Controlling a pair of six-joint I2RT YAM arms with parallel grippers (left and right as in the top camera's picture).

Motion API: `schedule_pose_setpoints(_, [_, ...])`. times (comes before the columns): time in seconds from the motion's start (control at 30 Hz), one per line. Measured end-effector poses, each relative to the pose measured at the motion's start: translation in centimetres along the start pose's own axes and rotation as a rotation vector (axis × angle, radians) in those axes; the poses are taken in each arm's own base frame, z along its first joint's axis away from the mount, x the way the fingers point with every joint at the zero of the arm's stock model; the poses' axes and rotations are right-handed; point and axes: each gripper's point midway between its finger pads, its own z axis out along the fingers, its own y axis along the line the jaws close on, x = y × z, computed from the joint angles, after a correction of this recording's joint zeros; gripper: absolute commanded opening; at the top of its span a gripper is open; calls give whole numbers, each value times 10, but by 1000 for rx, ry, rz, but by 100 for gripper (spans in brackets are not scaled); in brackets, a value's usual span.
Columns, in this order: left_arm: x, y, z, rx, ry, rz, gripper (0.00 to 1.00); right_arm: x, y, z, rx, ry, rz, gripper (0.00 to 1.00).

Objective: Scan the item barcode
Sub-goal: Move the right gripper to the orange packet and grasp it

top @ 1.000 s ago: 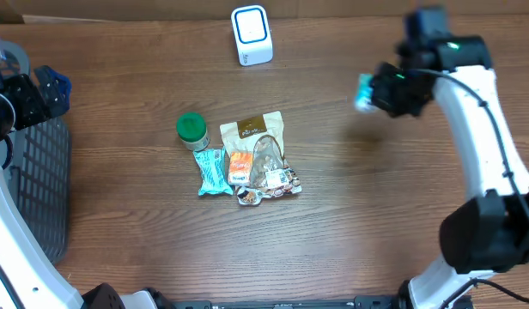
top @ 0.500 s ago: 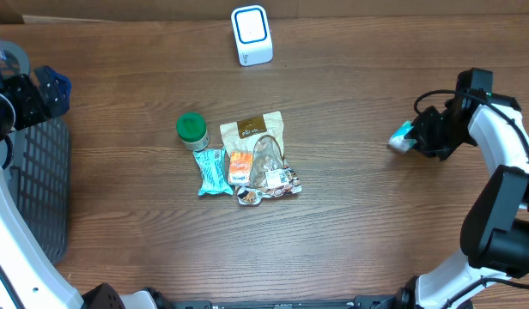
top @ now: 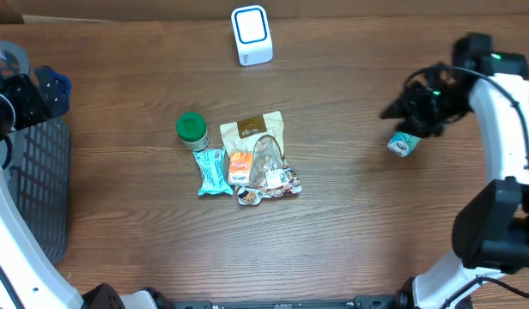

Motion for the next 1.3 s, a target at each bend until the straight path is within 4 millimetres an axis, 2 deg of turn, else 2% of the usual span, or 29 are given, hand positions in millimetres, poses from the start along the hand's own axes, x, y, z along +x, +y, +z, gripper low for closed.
schedule_pose_setpoints(0.17, [0, 0, 0, 0, 0, 0, 100, 35, 75, 36, -98, 76, -216, 44])
schedule_pose_setpoints(0.27, [0, 0, 0, 0, 0, 0, 100, 63, 112, 63, -107, 110, -321, 44])
schedule_pose_setpoints(0.4, [0, 0, 0, 0, 0, 0, 99, 101, 136, 96, -41, 134, -380, 38])
schedule_pose_setpoints(0.57, [0, 0, 0, 0, 0, 0, 100, 138, 162, 138, 21, 77, -404, 38])
schedule_pose_setpoints(0.67, [0, 0, 0, 0, 2, 0, 99, 155, 162, 160, 55, 47, -379, 39])
schedule_pose_setpoints(0.8, [0, 0, 0, 0, 2, 0, 100, 174, 150, 182, 115, 24, -344, 42])
schedule_pose_setpoints(1.07, [0, 0, 0, 0, 1, 0, 99, 169, 136, 205, 113, -38, -285, 45])
schedule_pose_setpoints(1.3, [0, 0, 0, 0, 1, 0, 99, 165, 135, 220, 55, -69, -280, 46])
